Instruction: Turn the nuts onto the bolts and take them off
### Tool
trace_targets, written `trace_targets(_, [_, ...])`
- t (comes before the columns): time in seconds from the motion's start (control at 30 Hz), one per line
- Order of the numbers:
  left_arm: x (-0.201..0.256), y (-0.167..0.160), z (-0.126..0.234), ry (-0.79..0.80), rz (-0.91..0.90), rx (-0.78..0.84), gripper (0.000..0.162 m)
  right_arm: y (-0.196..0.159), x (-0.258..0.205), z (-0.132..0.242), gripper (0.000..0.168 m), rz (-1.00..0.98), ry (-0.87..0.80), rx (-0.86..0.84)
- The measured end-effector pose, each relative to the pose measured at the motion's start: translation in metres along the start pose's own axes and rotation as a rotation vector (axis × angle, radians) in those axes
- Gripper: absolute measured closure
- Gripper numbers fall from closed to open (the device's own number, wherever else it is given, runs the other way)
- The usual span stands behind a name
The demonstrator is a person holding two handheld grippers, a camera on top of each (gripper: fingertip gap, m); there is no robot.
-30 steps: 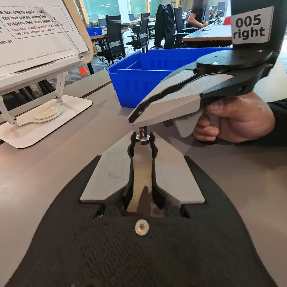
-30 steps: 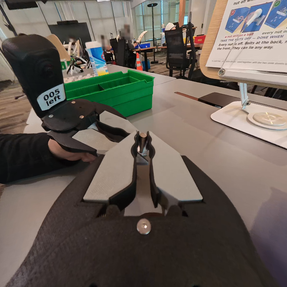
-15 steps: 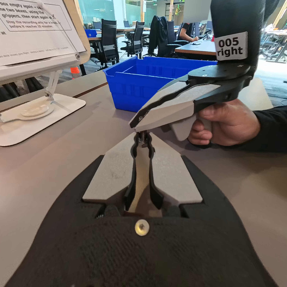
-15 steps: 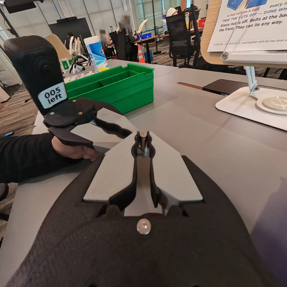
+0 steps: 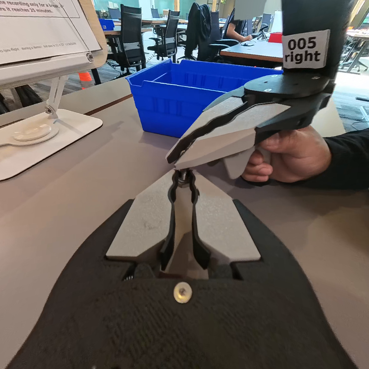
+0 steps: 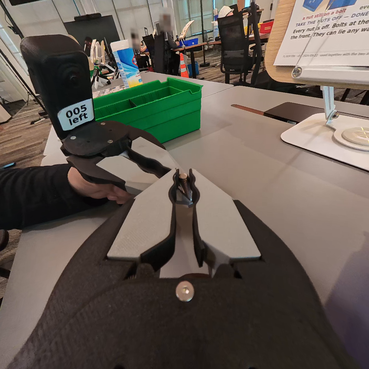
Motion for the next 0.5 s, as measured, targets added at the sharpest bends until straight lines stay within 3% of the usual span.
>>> trace_targets(0.5, [0.003,-0.011,-0.006,0.034,-0.064,-0.091,0.155,0.001,0.003,0.003,0.168,-0.009,-0.006,0.006])
Point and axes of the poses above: each gripper's, where its closed fingertips meet, z back along the fingers, y out of its top, x = y × z across the jaws, the point moved 1 cm from there along z, back along the fingers, and after that the axes turned 8 degrees about -x, right-handed, at the moved point
